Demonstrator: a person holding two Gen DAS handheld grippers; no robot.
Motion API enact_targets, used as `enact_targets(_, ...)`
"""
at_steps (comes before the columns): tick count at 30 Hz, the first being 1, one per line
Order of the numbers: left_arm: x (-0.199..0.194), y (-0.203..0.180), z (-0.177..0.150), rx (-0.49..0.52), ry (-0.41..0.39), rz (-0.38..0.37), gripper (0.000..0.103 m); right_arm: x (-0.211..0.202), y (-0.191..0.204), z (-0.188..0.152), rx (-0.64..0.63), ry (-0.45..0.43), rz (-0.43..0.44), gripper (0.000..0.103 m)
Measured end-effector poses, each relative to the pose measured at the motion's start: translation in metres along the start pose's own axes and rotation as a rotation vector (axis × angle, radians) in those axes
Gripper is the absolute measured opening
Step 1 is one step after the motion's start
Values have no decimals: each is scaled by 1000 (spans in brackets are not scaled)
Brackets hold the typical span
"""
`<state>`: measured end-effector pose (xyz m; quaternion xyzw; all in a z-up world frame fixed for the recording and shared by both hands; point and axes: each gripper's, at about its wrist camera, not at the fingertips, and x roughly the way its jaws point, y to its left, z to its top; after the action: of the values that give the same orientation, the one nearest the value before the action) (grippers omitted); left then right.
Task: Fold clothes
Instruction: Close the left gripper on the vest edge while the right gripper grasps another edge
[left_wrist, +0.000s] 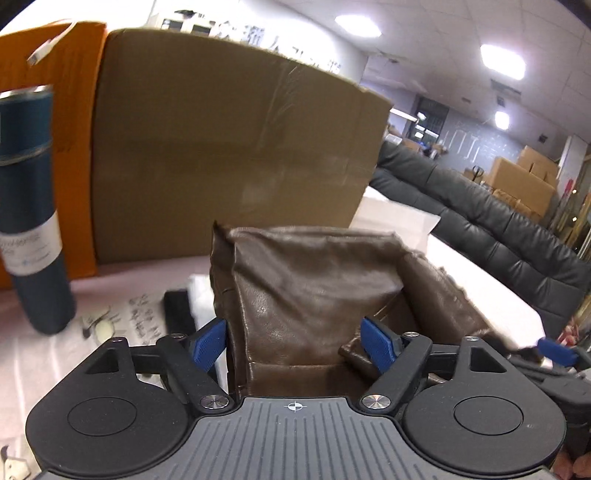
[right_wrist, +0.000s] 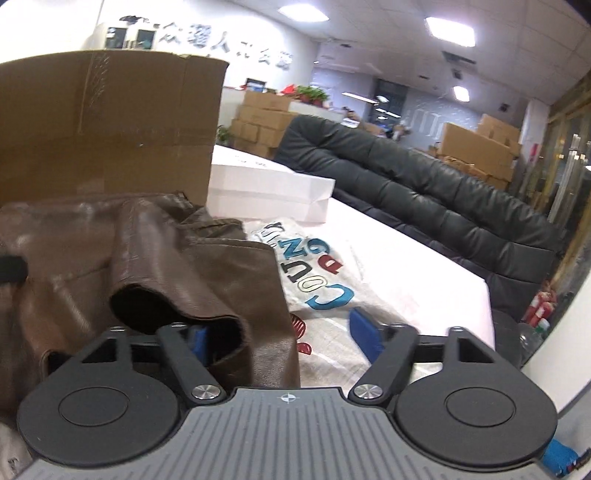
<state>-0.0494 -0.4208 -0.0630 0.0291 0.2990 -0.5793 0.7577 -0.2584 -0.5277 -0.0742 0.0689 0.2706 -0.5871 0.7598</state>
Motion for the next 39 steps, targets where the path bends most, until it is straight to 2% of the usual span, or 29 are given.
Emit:
enact_targets(1,-2,0,1,-13,-11,-30,76,3,-3,0,1,6,3,46)
enact_targets(2,-3,-1,3,-18,-13,-63,75,5,-6,0,2,12,7,41)
enact_targets(4,0,-3,5,-9,3,-115,75,12,-11,0,7,30,13,22)
enact_targets(8,19,-1,3,-34,90,-157,73,20,-15,-5,-5,55,55,12)
enact_targets(9,24,1,3,-55,116,-169,69,22,-16,-6,-9,60,72,10)
enact_targets(10,29,1,0,-58,136,-162,57,24,-17,-7,-9,69,87,8)
enact_targets(11,33,-1,-4,-42,151,-136,47,26,-18,-9,0,79,109,7)
enact_targets(13,38,-7,-10,-3,166,-93,41,22,-20,-9,42,89,153,6)
enact_targets(14,35,-12,-12,25,153,-88,32,17,-19,-8,46,78,169,6)
enact_targets(17,19,-33,-13,130,103,-76,14,0,-18,-2,56,40,204,3)
enact_targets(19,7,-45,-11,176,64,-91,11,-13,-19,4,74,12,220,2)
enact_targets(21,-7,-51,-8,182,31,-115,10,-27,-19,11,93,-17,237,2)
enact_targets(25,-45,-46,-5,136,-30,-149,8,-64,-19,25,98,-90,296,2)
enact_targets(29,-88,-36,-4,80,-95,-167,7,-103,-11,34,94,-139,398,2)
enact_targets(32,-124,-17,-7,30,-142,-138,7,-133,3,38,90,-165,474,2)
enact_targets(35,-160,2,-10,-19,-189,-109,6,-165,28,41,66,-183,590,2)
enact_targets(39,-210,34,-16,-48,-240,4,6,-203,71,42,40,-182,759,2)
